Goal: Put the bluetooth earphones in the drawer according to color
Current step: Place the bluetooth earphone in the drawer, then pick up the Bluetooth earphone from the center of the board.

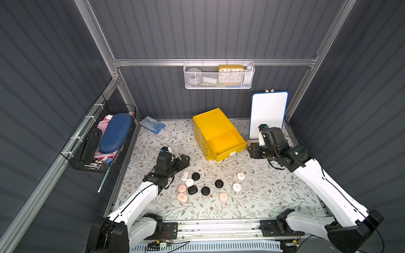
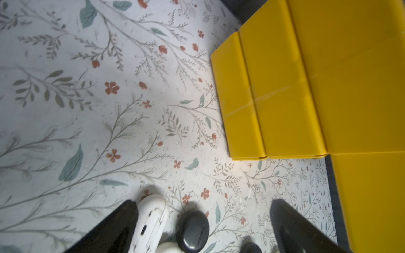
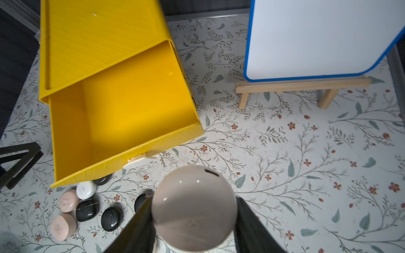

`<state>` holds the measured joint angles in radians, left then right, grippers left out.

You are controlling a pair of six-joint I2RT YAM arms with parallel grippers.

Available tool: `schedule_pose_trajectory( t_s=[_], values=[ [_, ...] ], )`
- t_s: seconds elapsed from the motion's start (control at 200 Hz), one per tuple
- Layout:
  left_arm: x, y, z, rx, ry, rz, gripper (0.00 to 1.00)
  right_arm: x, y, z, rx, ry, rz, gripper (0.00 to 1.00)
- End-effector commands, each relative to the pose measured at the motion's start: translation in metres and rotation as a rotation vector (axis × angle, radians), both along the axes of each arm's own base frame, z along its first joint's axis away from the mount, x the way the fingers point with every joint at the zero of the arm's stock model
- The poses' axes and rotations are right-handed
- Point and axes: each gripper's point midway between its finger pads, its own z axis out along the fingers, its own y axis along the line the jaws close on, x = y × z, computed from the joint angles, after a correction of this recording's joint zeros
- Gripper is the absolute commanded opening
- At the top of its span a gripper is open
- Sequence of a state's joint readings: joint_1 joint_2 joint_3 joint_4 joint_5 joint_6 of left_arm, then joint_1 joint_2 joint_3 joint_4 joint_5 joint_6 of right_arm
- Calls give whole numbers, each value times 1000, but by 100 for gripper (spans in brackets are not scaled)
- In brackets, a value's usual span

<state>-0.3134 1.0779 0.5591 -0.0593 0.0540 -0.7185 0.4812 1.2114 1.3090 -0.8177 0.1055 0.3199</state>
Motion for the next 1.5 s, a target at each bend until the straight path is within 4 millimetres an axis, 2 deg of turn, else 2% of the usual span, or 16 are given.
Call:
schedule_pose_trajectory(
  t_s=[0.0,0.145,0.34,0.39,0.505,0.55,0.69,0.81,0.941,1.256,1.496],
  values=[
    [-13,9,-16,12,121,57,99,11,28,2,47,30,110,44],
    [-21,12,-31,6,202,92,99,32,52,2,82,51,160,44],
    [-34,15,-54,41,321,94,98,54,66,-6,69,80,187,47],
    [-38,13,-59,36,345,84,97,58,68,-5,62,78,189,52],
    [-49,7,-70,29,381,52,96,62,70,-3,54,78,194,69],
    [-54,7,-74,33,397,53,96,62,69,-2,51,76,194,72],
    [-65,8,-80,41,432,63,94,57,61,4,40,56,175,79],
    [-74,6,-82,45,450,60,89,47,50,8,31,36,146,81],
    [-85,9,-85,63,472,72,84,35,37,6,34,19,103,99],
    [-99,10,-95,162,531,84,76,16,5,-15,2,6,-11,99],
    [-116,5,-104,266,580,75,76,10,-3,-27,-10,20,-41,99]
  ],
)
